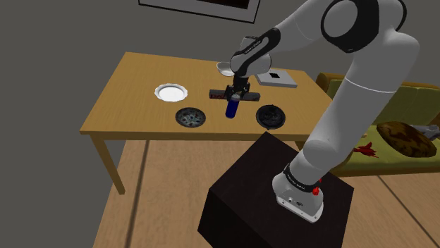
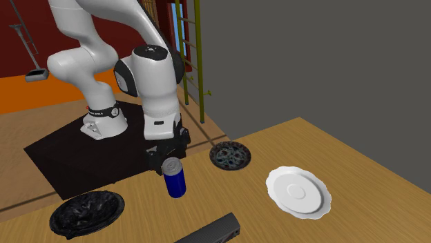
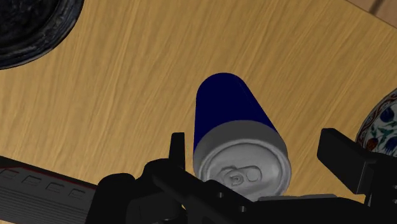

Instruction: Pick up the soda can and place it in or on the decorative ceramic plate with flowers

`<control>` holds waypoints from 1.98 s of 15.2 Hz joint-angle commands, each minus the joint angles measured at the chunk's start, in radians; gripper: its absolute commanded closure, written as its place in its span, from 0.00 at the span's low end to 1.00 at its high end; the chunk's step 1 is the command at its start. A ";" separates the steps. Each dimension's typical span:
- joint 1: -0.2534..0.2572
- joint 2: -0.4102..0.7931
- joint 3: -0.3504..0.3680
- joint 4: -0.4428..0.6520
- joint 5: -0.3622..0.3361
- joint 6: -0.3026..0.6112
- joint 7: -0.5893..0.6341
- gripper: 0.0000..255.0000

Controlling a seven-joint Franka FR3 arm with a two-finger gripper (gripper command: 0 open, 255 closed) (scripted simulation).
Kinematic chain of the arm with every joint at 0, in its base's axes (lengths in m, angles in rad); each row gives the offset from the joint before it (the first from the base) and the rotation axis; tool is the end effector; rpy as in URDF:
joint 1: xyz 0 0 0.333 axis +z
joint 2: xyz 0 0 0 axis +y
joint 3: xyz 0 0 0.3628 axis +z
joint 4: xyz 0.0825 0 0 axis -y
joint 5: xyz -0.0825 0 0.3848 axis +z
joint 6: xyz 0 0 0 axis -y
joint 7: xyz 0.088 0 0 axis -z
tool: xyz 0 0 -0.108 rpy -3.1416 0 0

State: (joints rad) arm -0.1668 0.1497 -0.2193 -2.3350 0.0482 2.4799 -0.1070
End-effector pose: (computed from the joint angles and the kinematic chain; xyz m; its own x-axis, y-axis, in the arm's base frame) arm 0.4852 -0.1966 0.3185 0.9509 -0.3096 -0.0009 -0.3096 -0.9509 0.0028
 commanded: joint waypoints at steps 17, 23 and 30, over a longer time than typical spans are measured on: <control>-0.001 0.029 0.004 -0.004 0.011 0.033 -0.006 1.00; 0.002 -0.015 -0.001 0.003 -0.006 -0.018 0.006 1.00; 0.006 -0.087 -0.006 0.026 -0.032 -0.109 0.024 1.00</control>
State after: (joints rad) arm -0.1615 0.0721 -0.2247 -2.3132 0.0193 2.3833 -0.0850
